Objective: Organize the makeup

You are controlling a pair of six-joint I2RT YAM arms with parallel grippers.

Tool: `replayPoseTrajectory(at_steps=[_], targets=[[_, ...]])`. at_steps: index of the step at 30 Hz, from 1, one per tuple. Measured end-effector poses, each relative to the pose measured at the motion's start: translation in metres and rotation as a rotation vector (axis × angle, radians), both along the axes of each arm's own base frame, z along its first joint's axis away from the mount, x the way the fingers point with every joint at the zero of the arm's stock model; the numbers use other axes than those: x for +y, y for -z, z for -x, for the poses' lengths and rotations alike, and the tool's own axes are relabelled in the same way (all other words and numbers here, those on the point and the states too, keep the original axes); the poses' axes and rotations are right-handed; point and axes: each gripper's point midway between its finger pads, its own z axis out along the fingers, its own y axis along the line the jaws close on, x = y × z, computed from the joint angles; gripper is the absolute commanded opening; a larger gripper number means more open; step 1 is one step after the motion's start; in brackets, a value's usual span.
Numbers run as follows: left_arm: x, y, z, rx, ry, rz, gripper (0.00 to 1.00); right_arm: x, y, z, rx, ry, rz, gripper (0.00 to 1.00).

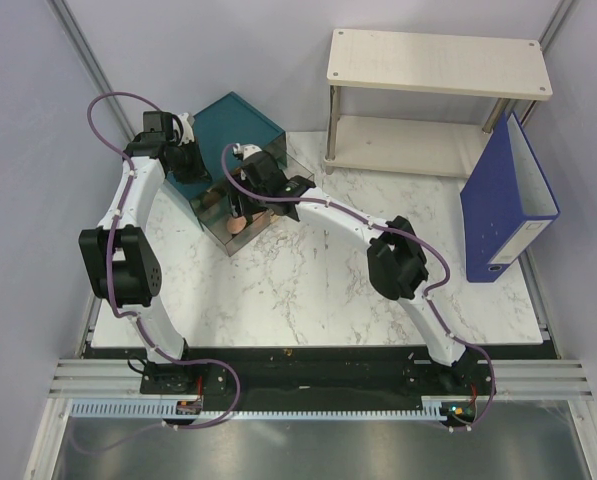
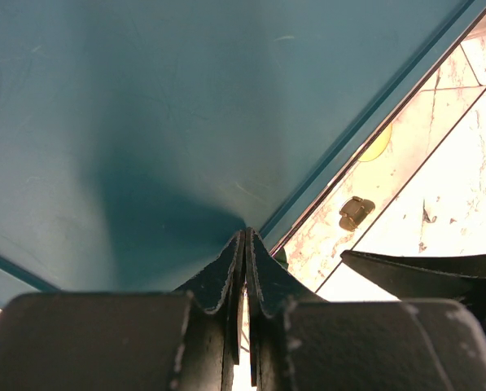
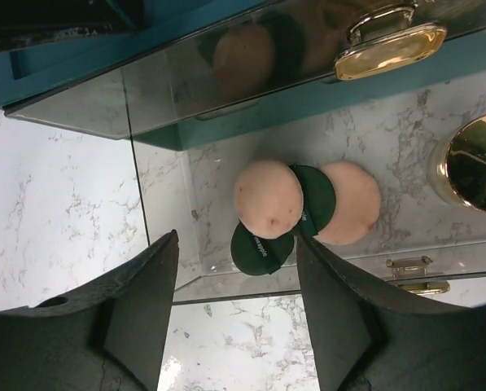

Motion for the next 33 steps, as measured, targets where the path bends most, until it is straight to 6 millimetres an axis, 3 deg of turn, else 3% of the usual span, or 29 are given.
replayPoseTrajectory(at_steps=[4,8,12,16,19,20,22,23,25,33], targets=[[0.0,0.0,0.0,0.0,0.0,0.0,0.1,-0.005,0.004,-0.004,-0.005,0.023,0.01,0.67],[0.0,0.0,0.0,0.0,0.0,0.0,0.1,-0.023,0.014,-0.004,0.012,0.063,0.041,0.67],[0.0,0.0,0.0,0.0,0.0,0.0,0.1,-0.064,0.02,-0.009,0.062,0.142,0.041,0.68],[0.0,0.0,0.0,0.0,0.0,0.0,0.1,-0.111,0.019,-0.03,0.083,0.248,0.013,0.7],[0.0,0.0,0.0,0.0,0.0,0.0,0.1,-0.133,0.017,-0.046,0.091,0.307,-0.019,0.7],[0.0,0.0,0.0,0.0,0.0,0.0,0.1,-0.136,0.017,-0.05,0.099,0.318,-0.036,0.68],[0.0,0.0,0.0,0.0,0.0,0.0,0.1,-0.137,0.019,-0.051,0.118,0.326,-0.063,0.42],[0.0,0.0,0.0,-0.001,0.0,0.0,0.1,-0.135,0.021,-0.05,0.128,0.327,-0.077,0.19],[0.0,0.0,0.0,-0.002,0.0,0.0,0.1,-0.13,0.024,-0.046,0.154,0.326,-0.108,0.0],[0.0,0.0,0.001,-0.006,-0.002,-0.002,0.1,-0.118,0.025,-0.046,0.201,0.337,-0.196,0.0]])
